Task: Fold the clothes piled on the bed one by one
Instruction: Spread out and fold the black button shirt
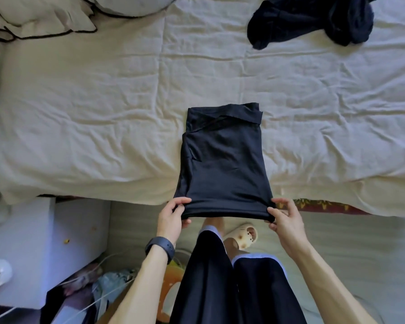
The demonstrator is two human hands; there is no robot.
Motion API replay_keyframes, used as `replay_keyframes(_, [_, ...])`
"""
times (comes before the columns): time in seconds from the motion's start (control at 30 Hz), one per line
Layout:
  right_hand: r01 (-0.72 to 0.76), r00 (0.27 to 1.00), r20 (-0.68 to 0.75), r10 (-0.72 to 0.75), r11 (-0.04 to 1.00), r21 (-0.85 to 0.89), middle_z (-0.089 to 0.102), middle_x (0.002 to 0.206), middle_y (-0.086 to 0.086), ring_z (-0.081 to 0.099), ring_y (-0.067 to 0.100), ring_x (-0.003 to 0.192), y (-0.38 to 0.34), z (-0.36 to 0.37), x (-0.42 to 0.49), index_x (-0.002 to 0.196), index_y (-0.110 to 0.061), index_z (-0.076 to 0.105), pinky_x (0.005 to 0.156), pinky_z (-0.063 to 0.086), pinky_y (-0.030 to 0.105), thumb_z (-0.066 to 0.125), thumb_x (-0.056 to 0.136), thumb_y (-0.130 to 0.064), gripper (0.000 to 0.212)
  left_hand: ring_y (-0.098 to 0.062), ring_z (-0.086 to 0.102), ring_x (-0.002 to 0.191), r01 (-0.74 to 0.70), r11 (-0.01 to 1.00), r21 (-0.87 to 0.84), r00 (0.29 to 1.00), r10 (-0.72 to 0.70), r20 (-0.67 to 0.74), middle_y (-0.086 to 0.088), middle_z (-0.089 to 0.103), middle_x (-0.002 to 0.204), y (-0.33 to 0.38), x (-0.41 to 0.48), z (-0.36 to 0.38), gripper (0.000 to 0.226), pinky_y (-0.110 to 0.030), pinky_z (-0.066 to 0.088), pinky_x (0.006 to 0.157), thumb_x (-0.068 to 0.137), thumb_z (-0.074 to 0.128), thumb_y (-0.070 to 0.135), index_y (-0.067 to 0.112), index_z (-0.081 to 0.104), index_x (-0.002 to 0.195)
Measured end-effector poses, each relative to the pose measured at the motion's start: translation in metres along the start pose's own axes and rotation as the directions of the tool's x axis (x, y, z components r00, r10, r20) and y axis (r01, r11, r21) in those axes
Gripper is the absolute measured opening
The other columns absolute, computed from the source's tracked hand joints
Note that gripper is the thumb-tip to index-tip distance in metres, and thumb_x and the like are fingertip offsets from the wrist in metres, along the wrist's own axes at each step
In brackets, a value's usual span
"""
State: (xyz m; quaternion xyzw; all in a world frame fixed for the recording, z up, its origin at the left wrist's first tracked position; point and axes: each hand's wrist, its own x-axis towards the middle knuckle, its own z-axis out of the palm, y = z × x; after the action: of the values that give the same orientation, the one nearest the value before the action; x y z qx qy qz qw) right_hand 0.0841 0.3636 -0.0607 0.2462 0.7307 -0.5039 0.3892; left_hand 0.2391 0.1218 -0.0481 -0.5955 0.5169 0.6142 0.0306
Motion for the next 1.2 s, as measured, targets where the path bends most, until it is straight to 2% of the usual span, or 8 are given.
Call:
replay_keyframes(0.2, [0.021, 0.986, 0.165, -0.017, 1.0, -0.021, 0.071, 0.093, 0.002, 0.063, 0.01, 0.073, -0.028, -0.009, -0.004, 0.099, -0.028, 0.075, 0.062, 0.049, 0.02, 0.059, 0.088, 0.004, 0.037, -0.018, 0.065, 0.069, 0.009, 0.986, 0.166, 0.966, -0.051, 0.252, -0.007, 0.069, 0.091, 0.037, 0.017, -0.023, 0.037, -0.027, 0.051, 0.067, 0.079, 0.059, 0.0, 0.031, 0.075, 0.09])
replay_keyframes(0.37, [0.253, 0.935, 0.333, -0.119, 0.882, -0.397, 0.077, 0.099, -0.008, 0.072, 0.006, 0.083, -0.081, -0.01, 0.02, 0.115, -0.036, 0.069, 0.071, 0.052, 0.017, 0.072, 0.076, 0.005, 0.056, -0.011, 0.064, 0.088, -0.331, 0.686, 0.648, 0.928, 0.114, 0.353, 0.009, 0.07, 0.093, 0.081, 0.055, -0.023, 0.03, -0.023, 0.05, 0.084, 0.081, 0.077, 0.008, 0.035, 0.066, 0.087])
replay_keyframes(0.5, [0.426, 0.9, 0.32, -0.296, 0.754, -0.5, 0.062, 0.074, -0.008, 0.054, 0.005, 0.065, -0.122, 0.01, 0.057, 0.098, -0.03, 0.072, 0.062, 0.041, 0.026, 0.066, 0.096, -0.031, 0.006, 0.001, 0.064, 0.073, -0.382, 0.695, 0.609, 0.914, 0.187, 0.361, 0.016, 0.07, 0.074, 0.121, 0.093, -0.016, 0.011, -0.012, 0.041, 0.061, 0.086, 0.074, 0.046, 0.04, 0.066, 0.08])
replay_keyframes(0.63, [0.388, 0.922, 0.228, -0.314, 0.757, -0.526, 0.058, 0.106, -0.014, 0.058, -0.004, 0.089, -0.155, 0.037, 0.103, 0.092, -0.034, 0.069, 0.082, 0.045, 0.029, 0.055, 0.099, -0.052, 0.024, -0.013, 0.058, 0.093, -0.359, 0.793, 0.491, 0.929, 0.253, 0.27, 0.003, 0.057, 0.102, 0.149, 0.139, 0.005, 0.024, -0.022, 0.043, 0.077, 0.085, 0.073, 0.049, 0.026, 0.068, 0.085])
replay_keyframes(0.73, [0.334, 0.943, 0.172, -0.286, 0.828, -0.451, 0.067, 0.102, 0.003, 0.064, 0.015, 0.092, -0.168, 0.06, 0.138, 0.096, -0.02, 0.067, 0.076, 0.047, 0.038, 0.05, 0.103, -0.047, 0.033, -0.019, 0.07, 0.087, -0.269, 0.886, 0.377, 0.943, 0.163, 0.289, -0.002, 0.074, 0.09, 0.162, 0.167, 0.026, 0.039, -0.034, 0.057, 0.074, 0.083, 0.074, 0.053, 0.015, 0.07, 0.088])
replay_keyframes(0.87, [0.27, 0.957, 0.024, -0.288, 0.864, -0.425, 0.066, 0.095, -0.008, 0.061, 0.008, 0.089, -0.178, 0.084, 0.17, 0.095, -0.029, 0.061, 0.067, 0.042, 0.026, 0.048, 0.102, -0.047, 0.023, -0.009, 0.072, 0.088, -0.15, 0.96, 0.235, 0.947, 0.071, 0.313, 0.007, 0.076, 0.092, 0.176, 0.203, 0.044, 0.025, -0.018, 0.054, 0.071, 0.082, 0.078, 0.045, 0.025, 0.071, 0.095])
replay_keyframes(1.07, [0.259, 0.927, -0.116, -0.357, 0.831, -0.491, 0.057, 0.092, -0.017, 0.055, -0.001, 0.085, -0.18, 0.103, 0.197, 0.104, -0.025, 0.05, 0.066, 0.036, 0.016, 0.045, 0.105, -0.045, 0.02, 0.001, 0.068, 0.078, -0.209, 0.943, 0.26, 0.973, 0.176, 0.146, 0.014, 0.074, 0.085, 0.181, 0.24, 0.058, 0.014, -0.015, 0.051, 0.066, 0.09, 0.07, 0.043, 0.029, 0.07, 0.091])
replay_keyframes(1.2, [0.243, 0.92, -0.126, -0.372, 0.792, -0.561, 0.057, 0.083, -0.009, 0.054, 0.005, 0.075, -0.174, 0.112, 0.209, 0.106, -0.023, 0.047, 0.065, 0.037, 0.034, 0.037, 0.107, -0.046, 0.025, -0.008, 0.061, 0.078, -0.26, 0.86, 0.438, 0.965, 0.252, 0.079, 0.009, 0.066, 0.085, 0.178, 0.259, 0.072, 0.029, -0.026, 0.045, 0.066, 0.092, 0.064, 0.051, 0.024, 0.059, 0.082])
